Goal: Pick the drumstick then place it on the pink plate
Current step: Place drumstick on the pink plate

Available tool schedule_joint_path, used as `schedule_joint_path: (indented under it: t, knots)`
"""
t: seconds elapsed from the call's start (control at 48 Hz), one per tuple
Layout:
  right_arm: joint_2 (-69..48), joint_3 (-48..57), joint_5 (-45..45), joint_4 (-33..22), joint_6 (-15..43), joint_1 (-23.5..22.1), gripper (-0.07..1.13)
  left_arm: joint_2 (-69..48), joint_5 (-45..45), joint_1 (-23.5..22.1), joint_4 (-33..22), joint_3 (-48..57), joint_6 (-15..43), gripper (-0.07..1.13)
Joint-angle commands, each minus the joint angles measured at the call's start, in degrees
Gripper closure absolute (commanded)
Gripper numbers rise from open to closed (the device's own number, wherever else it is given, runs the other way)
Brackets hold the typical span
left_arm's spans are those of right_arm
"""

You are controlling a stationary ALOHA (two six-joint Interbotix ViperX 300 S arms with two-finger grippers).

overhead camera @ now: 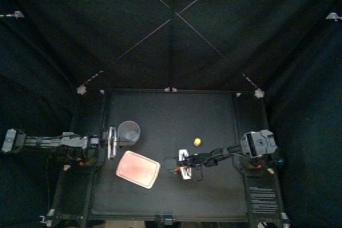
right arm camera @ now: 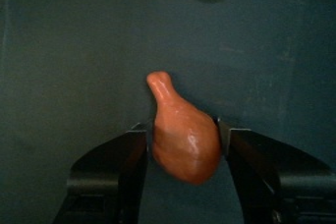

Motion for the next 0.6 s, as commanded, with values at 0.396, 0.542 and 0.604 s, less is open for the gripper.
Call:
schedule_joint_path:
  t: [0.396,0.542,0.604]
  knots:
    - [-2.3,-4.3,0.1,0.2,-0.1,0.4,0.44,0.3,-0.6,0.3,-0.1,-0.8,0.0,1.00]
    - [-2.4,-8.9,-0.4,-0.6,-0.2,0.4,0.44,0.3,-0.7,0.4,-0.1,-0.8,0.1,0.99]
    - [-1.8,-11.3,-0.8,-1.6,-0.4,0.3,0.44,0.3,-0.7,0.4,-0.1,-0.7,0.2,1.00]
